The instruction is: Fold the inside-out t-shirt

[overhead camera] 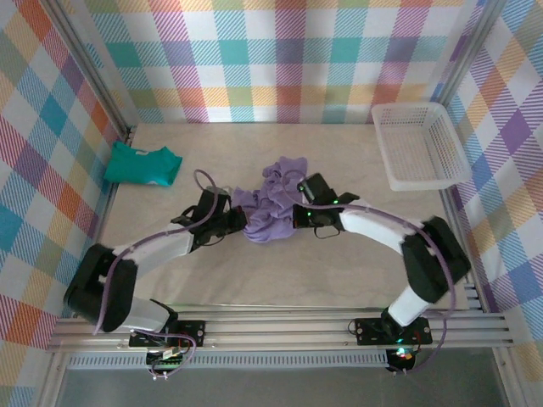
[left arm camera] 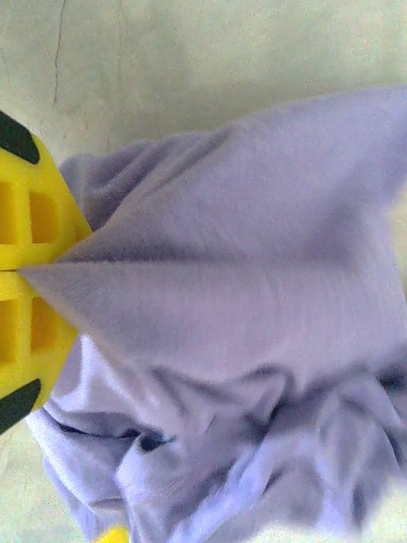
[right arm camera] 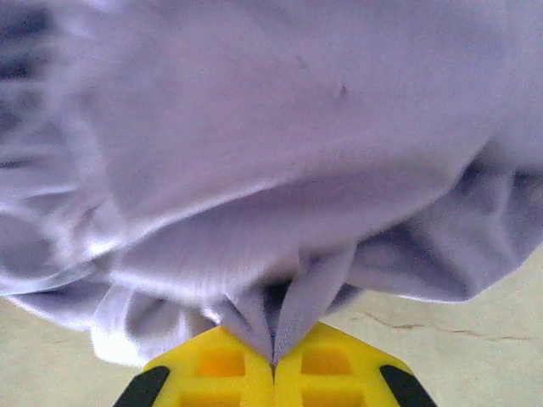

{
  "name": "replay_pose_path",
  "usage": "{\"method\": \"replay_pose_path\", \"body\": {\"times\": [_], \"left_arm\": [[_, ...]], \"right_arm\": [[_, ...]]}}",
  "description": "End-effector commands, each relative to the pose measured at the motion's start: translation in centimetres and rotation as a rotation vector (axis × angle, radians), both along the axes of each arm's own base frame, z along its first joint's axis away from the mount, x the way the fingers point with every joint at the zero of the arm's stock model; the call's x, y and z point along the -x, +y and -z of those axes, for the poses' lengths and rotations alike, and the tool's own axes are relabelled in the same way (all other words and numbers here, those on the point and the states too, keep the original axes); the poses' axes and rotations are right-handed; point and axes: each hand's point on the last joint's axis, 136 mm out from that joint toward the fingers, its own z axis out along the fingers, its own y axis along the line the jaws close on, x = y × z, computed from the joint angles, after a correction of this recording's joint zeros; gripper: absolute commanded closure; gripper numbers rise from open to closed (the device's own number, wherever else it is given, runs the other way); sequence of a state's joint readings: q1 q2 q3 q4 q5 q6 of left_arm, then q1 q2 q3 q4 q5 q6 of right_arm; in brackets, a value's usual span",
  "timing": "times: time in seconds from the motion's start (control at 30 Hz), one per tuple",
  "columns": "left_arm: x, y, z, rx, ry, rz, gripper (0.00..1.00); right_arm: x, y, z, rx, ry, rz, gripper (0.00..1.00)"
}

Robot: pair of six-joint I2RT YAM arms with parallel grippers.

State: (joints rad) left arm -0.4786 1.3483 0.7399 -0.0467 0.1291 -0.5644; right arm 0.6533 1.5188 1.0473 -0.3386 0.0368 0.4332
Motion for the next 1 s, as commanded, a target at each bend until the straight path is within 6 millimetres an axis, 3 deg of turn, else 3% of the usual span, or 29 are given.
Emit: {"method": "replay_pose_path", "body": {"times": [0.0,0.1,0.13,0.2,0.3,0.43,0.5,0.57,0.67,0.73,0.8,0.87,0.9,0.97], "left_arm": [[-1.5,1.3,-13.6,0.104,-0.3,-0.066,1.0],[0.3,3.6,-24.0,0.17,-0.508,-0.138,1.0],[1.1,4.8,-26.8,0.173,-0.571,-0.173,1.0],[2.2,7.1,-30.5,0.15,-0.654,-0.249,1.0],[3.1,9.5,-34.4,0.113,-0.748,-0.335,1.0],[3.4,10.0,-35.0,0.062,-0.742,-0.341,1.0],[2.8,10.2,-34.0,0.018,-0.716,-0.351,1.0],[1.6,10.2,-32.1,-0.042,-0.665,-0.367,1.0],[-1.2,9.8,-28.2,-0.15,-0.58,-0.376,0.99],[-4.6,10.3,-24.4,-0.252,-0.503,-0.422,0.98],[-8.2,10.7,-20.6,-0.326,-0.418,-0.444,0.85],[-11.3,10.8,-16.8,-0.396,-0.311,-0.434,0.68],[-12.2,10.9,-14.9,-0.435,-0.252,-0.423,0.56],[-12.2,10.6,-12.7,-0.47,-0.169,-0.382,0.46]], "right_arm": [[1.1,-1.2,-16.5,-0.135,-0.38,-0.09,1.0],[4.6,-3.3,-27.5,-0.265,-0.614,-0.127,1.0],[5.7,-4.0,-30.4,-0.294,-0.675,-0.132,1.0],[7.1,-5.5,-34.5,-0.318,-0.766,-0.121,1.0],[8.4,-6.9,-38.3,-0.323,-0.859,-0.11,1.0],[8.9,-7.9,-40.0,-0.304,-0.907,-0.094,1.0],[7.9,-8.0,-39.1,-0.261,-0.904,-0.068,1.0],[5.7,-8.1,-36.8,-0.172,-0.879,-0.017,1.0],[0.6,-8.0,-32.0,0.014,-0.816,0.073,1.0],[-4.2,-8.2,-28.2,0.101,-0.742,0.14,1.0],[-9.1,-9.4,-24.4,0.148,-0.628,0.227,1.0],[-13.0,-10.7,-20.7,0.219,-0.511,0.299,0.87],[-14.6,-11.0,-18.6,0.274,-0.458,0.314,0.77],[-15.5,-10.9,-15.4,0.359,-0.357,0.298,0.64]]}}
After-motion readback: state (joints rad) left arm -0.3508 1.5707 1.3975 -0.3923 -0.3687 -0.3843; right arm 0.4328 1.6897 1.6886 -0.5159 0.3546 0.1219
